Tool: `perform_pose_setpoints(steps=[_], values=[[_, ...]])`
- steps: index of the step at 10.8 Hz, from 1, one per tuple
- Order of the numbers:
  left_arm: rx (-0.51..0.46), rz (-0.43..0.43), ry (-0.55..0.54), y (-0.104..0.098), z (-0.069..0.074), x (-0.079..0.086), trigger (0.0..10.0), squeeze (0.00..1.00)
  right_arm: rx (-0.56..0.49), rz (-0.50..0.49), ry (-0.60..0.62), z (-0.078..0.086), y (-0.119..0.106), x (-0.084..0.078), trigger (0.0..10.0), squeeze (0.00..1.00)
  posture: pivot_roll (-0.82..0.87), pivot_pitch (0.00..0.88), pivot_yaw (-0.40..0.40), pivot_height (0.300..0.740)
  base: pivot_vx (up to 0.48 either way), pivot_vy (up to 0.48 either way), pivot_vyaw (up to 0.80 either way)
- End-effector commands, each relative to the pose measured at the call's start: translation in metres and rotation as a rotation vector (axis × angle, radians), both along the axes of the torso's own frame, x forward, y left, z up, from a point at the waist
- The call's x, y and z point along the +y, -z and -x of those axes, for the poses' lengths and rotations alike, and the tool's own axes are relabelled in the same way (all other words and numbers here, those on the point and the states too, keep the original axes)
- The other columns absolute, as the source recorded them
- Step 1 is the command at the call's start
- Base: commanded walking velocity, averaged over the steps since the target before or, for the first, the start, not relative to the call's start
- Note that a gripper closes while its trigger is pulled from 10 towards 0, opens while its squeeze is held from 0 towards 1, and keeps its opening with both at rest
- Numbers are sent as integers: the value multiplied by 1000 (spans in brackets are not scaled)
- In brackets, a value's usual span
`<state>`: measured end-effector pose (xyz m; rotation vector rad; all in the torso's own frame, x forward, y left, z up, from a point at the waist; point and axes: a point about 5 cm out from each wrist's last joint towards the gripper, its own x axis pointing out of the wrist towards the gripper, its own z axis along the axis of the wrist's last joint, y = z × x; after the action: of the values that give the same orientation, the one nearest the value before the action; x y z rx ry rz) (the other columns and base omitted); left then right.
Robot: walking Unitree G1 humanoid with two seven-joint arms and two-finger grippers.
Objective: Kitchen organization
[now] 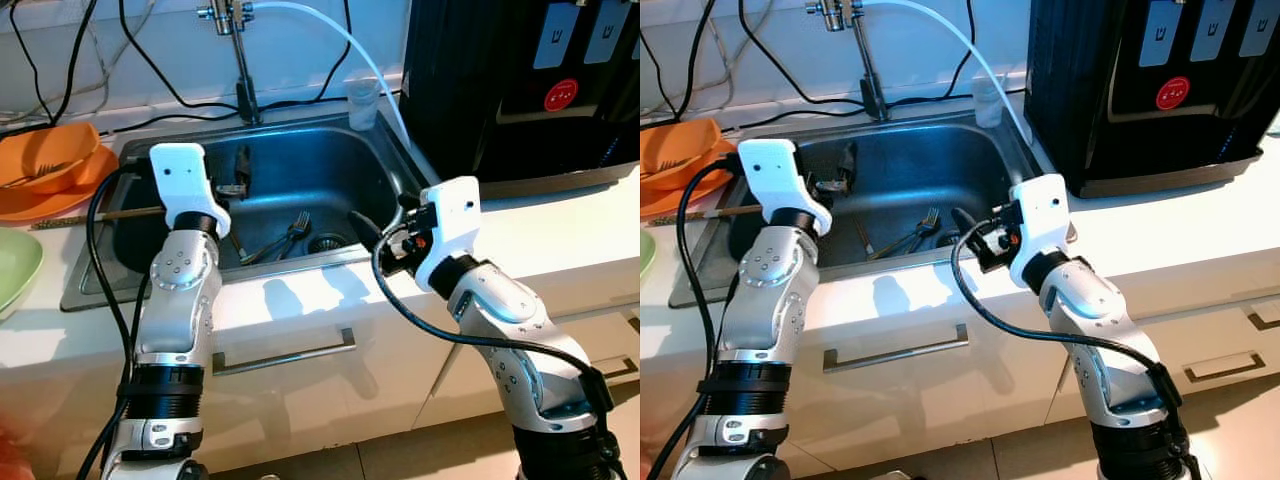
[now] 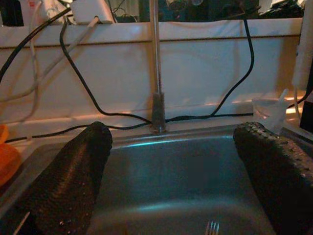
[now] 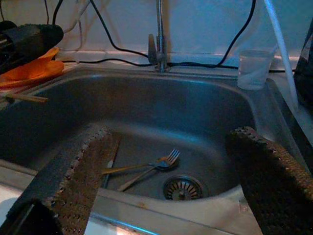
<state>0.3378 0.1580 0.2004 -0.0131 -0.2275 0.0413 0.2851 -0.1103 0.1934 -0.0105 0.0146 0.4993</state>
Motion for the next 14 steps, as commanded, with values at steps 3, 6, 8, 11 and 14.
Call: perform_pose_setpoints(steps=[3, 6, 8, 11, 14], values=[[-1, 0, -16, -5, -3, 3, 10000, 0, -22, 3, 11, -2, -3, 0, 10000, 0, -78, 0, 103, 740, 0, 0, 800], [-1, 6, -18, -8, -5, 5, 10000, 0, -20, -2, 20, -3, -3, -1, 10000, 0, -77, 0, 106, 740, 0, 0, 0], [5, 7, -16, -9, -6, 4, 10000, 0, -21, -5, 23, -4, -3, -1, 10000, 0, -75, 0, 109, 740, 0, 396, 0], [19, 0, -17, -6, -6, 5, 10000, 0, -15, -4, 23, -2, -1, -2, 10000, 0, -74, 0, 110, 740, 0, 480, 0], [11, -16, -16, -8, -7, 3, 10000, 0, -16, -1, 32, -2, -1, -4, 10000, 0, -80, 0, 114, 740, 0, 281, 0]])
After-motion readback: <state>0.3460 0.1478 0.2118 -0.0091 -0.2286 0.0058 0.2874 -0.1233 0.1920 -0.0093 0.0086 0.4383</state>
